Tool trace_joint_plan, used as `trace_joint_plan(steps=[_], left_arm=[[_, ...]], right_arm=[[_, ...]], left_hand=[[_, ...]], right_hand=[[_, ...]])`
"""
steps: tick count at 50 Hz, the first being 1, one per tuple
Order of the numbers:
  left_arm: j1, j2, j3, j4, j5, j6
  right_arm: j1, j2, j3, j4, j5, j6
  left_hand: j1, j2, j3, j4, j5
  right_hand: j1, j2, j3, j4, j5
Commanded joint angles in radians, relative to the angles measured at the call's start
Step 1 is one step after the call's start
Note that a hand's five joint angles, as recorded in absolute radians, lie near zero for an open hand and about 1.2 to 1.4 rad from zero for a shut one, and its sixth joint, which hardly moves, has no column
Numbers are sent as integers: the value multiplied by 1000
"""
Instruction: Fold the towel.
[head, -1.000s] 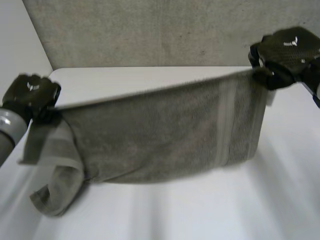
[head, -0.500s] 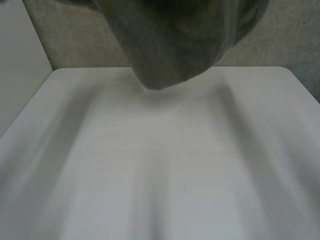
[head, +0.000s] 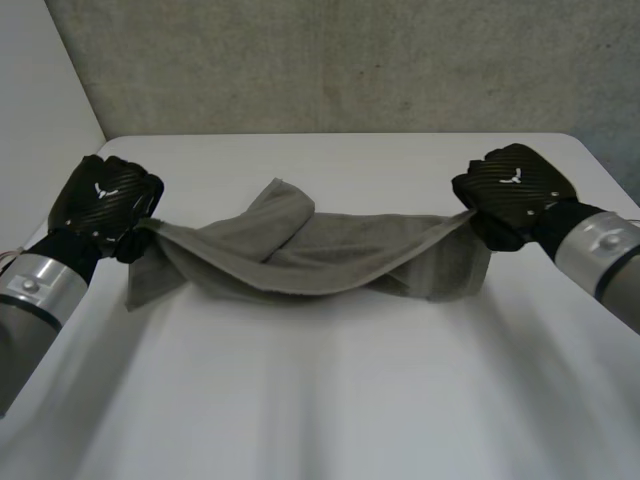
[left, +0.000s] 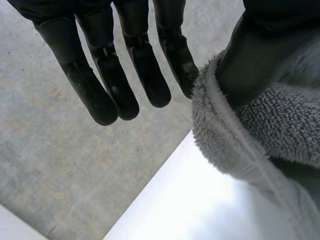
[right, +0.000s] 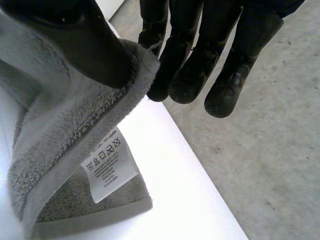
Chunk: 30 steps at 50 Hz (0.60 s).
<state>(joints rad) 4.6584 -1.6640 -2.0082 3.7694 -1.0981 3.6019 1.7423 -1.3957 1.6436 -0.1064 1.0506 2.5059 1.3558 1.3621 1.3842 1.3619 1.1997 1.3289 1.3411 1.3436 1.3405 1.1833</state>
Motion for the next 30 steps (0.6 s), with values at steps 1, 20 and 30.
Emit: trace_joint_plan(steps=[1,20,30], left_arm=[[17,119,-87,1,9,11],[2,-68,-133,62,-3,6],[3,-135,-138,55,-5,-2]], right_arm=[[-64,-149,94,5,-7,34],[-193,-137,278,-111,-3,206],[-210,-88,278,-118,-1,208]], left_hand=[[40,34,12,34,22],[-357,-363,-385,-363,-375],[-599,-605,-628,-605,-618]], right_hand=[[67,55,53,56,38],[67,55,53,56,38],[67,55,53,56,38]])
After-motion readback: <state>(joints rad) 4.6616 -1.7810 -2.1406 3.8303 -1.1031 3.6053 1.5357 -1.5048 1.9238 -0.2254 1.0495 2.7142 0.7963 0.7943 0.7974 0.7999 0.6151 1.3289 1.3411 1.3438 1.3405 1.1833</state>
